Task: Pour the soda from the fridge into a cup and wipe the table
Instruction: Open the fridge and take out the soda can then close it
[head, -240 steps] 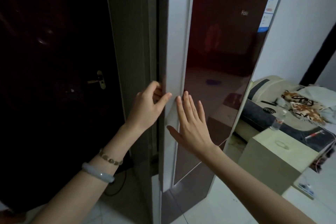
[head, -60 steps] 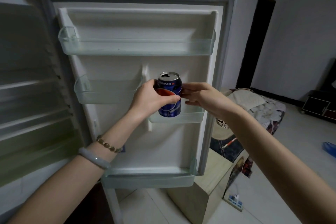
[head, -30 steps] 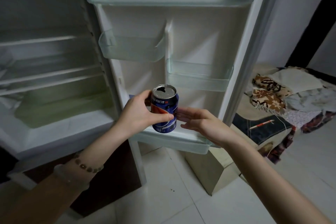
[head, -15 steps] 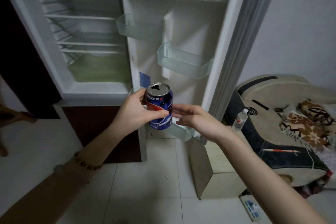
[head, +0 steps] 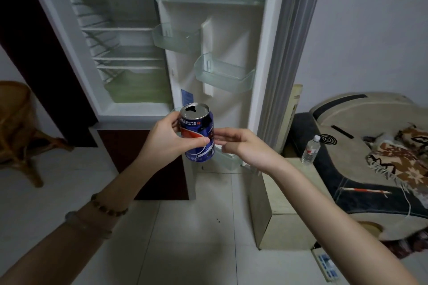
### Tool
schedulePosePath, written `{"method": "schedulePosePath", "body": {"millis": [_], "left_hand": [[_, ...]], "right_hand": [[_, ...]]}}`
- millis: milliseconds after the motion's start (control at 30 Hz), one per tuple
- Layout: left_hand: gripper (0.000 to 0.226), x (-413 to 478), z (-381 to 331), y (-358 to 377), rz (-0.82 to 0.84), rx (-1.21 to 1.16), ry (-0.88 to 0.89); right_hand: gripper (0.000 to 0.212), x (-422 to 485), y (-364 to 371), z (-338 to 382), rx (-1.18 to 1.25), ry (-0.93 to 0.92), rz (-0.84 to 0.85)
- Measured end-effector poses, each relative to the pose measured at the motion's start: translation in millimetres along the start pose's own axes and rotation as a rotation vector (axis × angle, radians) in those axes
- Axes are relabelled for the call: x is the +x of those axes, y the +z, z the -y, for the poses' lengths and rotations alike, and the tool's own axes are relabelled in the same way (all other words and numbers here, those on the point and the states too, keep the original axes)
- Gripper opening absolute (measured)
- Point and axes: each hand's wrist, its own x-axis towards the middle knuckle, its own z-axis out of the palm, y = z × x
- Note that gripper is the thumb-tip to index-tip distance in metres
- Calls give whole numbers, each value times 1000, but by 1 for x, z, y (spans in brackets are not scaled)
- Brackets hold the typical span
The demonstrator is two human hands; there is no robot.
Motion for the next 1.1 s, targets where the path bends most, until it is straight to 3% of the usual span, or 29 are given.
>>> {"method": "schedulePosePath", "body": {"millis": [67,167,300,433,800,1100], "left_hand": [[56,1,0,0,-9,-14,-2],[60,3,-1,-2,-20,-25,-12],[60,3,-3,-5,-26,-30,-17],[60,2,-3,-5,-30,-39,-22],[58,0,0,-9,-58,-59,-54],[57,-5,2,-21,-79,-21,-61]], "right_hand": [[50,1,-7,-2,-61,-30,-129],[49,5,-26,-8,-91,-116,-470],[59,22,-71,-26,-229,-121,-820],[74,41,-106,-42,-492,-5,-818],[84,68,-133,-50,-381,84,-784],[92,76,-121,-56,-306,93,-888]]}}
